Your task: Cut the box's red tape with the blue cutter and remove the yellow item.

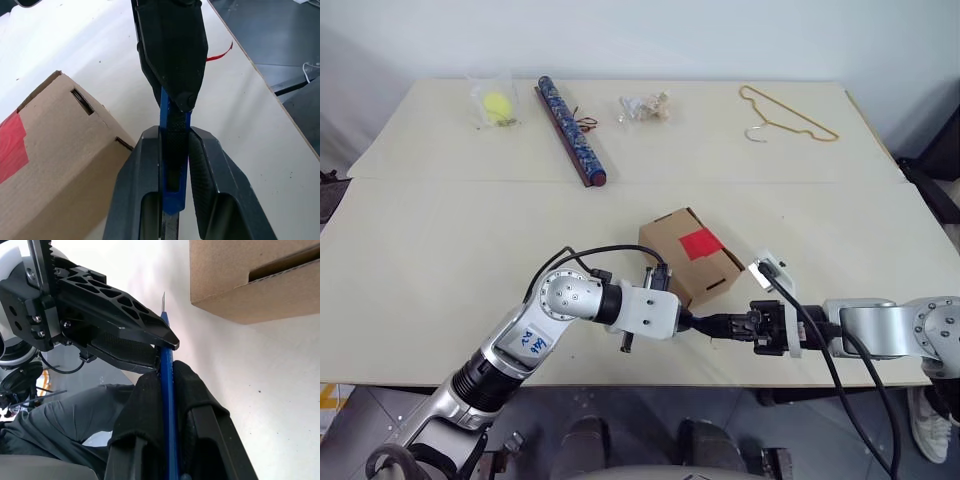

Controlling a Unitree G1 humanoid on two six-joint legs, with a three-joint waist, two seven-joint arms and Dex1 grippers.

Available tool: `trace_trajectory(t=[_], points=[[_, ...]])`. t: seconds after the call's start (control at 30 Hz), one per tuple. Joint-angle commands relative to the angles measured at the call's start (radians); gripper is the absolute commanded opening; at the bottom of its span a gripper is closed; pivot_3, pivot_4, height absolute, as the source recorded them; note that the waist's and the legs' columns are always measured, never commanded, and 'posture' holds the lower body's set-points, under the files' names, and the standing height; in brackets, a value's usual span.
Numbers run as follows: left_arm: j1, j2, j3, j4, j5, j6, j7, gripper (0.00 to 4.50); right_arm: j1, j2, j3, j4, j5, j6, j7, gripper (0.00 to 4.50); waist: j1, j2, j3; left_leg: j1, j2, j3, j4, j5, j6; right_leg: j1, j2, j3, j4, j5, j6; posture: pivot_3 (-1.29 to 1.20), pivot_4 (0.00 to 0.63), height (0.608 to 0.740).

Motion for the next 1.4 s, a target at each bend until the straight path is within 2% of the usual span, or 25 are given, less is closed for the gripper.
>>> trace_trajectory(t=[0.03,0.1,0.27,0.37,0.4,0.5,0.57,0.7,0.8,0.87,0.93,1.03,1.2,1.4], points=[[0.007,-0.023,0.061,-0.071,-0.105,0.085,-0.007,1.43,0.013,-0.028,-0.051,-0.016,0.0,0.003,0.033,0.08,0.001,0.0,0.0,0.0,0.0,0.0,0.0,0.0,0.0,0.0,0.0,0.0,0.0,0.0,0.0,0.0,0.15,0.74],[0.027,-0.005,0.085,-0.096,-0.16,0.127,-0.037,2.03,0.024,-0.062,-0.078,-0.026,0.0,0.014,0.08,0.08,0.0,0.0,0.0,-0.001,0.0,0.0,0.0,0.0,0.0,-0.001,0.0,0.0,0.0,0.0,0.0,0.0,0.15,0.74],[0.112,0.13,0.234,-0.136,-0.343,0.178,-0.154,3.54,0.134,-0.217,-0.23,-0.08,0.0,0.038,0.297,0.08,-0.002,0.0,0.0,-0.002,0.001,0.0,-0.001,0.002,-0.003,-0.002,0.001,0.0,0.0,0.0,0.0,0.0,0.15,0.74],[0.13,0.222,0.355,-0.034,-0.41,0.179,-0.21,3.54,0.27,-0.32,-0.425,-0.105,0.0,0.074,0.417,0.08,0.002,0.001,0.0,-0.002,0.001,0.0,0.0,0.001,-0.001,-0.002,0.001,0.0,-0.001,0.0,0.0,0.0,0.15,0.74],[0.112,0.228,0.388,0.019,-0.423,0.169,-0.209,3.38,0.326,-0.346,-0.515,-0.108,0.0,0.099,0.433,0.08,0.003,0.001,0.0,-0.002,0.001,0.0,0.0,0.0,0.0,-0.002,0.001,0.0,-0.001,0.0,0.0,0.0,0.15,0.74],[0.038,0.2,0.427,0.159,-0.435,0.154,-0.182,2.66,0.422,-0.392,-0.686,-0.124,0.0,0.138,0.4,0.08,0.022,0.0,0.0,-0.002,0.001,0.0,0.001,0.0,0.001,-0.001,0.001,0.0,-0.001,0.0,0.0,0.0,0.15,0.74],[-0.027,0.16,0.423,0.256,-0.416,0.157,-0.146,2.05,0.436,-0.411,-0.734,-0.132,0.0,0.119,0.366,0.08,0.025,0.0,0.0,-0.003,0.001,0.0,0.003,0.0,0.001,-0.001,0.001,0.0,-0.002,0.001,0.0,0.0,0.15,0.74],[-0.193,0.024,0.374,0.401,-0.381,0.187,-0.064,0.82,0.311,-0.452,-0.632,-0.116,0.0,-0.032,0.269,0.08,0.025,-0.001,0.001,-0.005,0.0,0.0,0.004,0.0,0.001,-0.001,0.001,0.0,-0.003,0.003,0.001,0.0,0.15,0.74],[-0.255,-0.029,0.352,0.465,-0.351,0.179,-0.034,0.0,0.22,-0.465,-0.54,-0.1,0.0,-0.074,0.232,0.08,0.021,-0.003,0.002,-0.007,0.0,0.0,0.005,0.002,-0.003,-0.002,0.001,0.0,-0.003,0.003,0.002,0.0,0.15,0.74],[-0.322,-0.099,0.31,0.544,-0.294,0.17,0.038,0.0,0.052,-0.455,-0.38,-0.083,-0.031,-0.11,0.14,0.08,0.012,-0.003,0.003,-0.005,0.0,0.0,0.003,0.002,-0.004,-0.002,0.001,0.0,-0.001,0.004,0.003,0.0,0.15,0.74],[-0.366,-0.149,0.268,0.595,-0.254,0.181,0.07,0.0,-0.147,-0.391,-0.229,-0.034,-0.075,-0.093,0.062,0.08,0.007,-0.004,0.003,-0.007,0.0,0.001,0.003,0.003,-0.004,-0.004,0.001,0.0,-0.001,0.004,0.003,0.0,0.15,0.74],[-0.383,-0.183,0.236,0.621,-0.222,0.184,0.086,0.0,-0.363,-0.285,-0.089,0.079,-0.181,-0.022,0.017,0.08,-0.002,-0.007,0.005,-0.008,0.0,0.001,0.001,0.003,-0.004,-0.005,0.001,-0.001,-0.002,0.004,0.003,0.0,0.15,0.74],[-0.393,-0.208,0.22,0.647,-0.187,0.217,0.121,0.0,-0.566,-0.139,0.026,0.208,-0.408,0.095,0.05,0.08,-0.003,-0.007,0.006,-0.008,0.001,0.005,0.001,0.002,-0.004,-0.006,-0.001,-0.002,-0.002,0.004,0.004,0.0,0.15,0.74],[-0.386,-0.216,0.211,0.638,-0.173,0.267,0.137,0.0,-0.63,-0.036,0.03,0.243,-0.592,0.175,0.148,0.08,0.001,-0.006,0.006,-0.009,0.0,0.006,0.002,0.002,-0.004,-0.007,-0.001,-0.003,-0.001,0.004,0.004,0.0,0.15,0.74]])
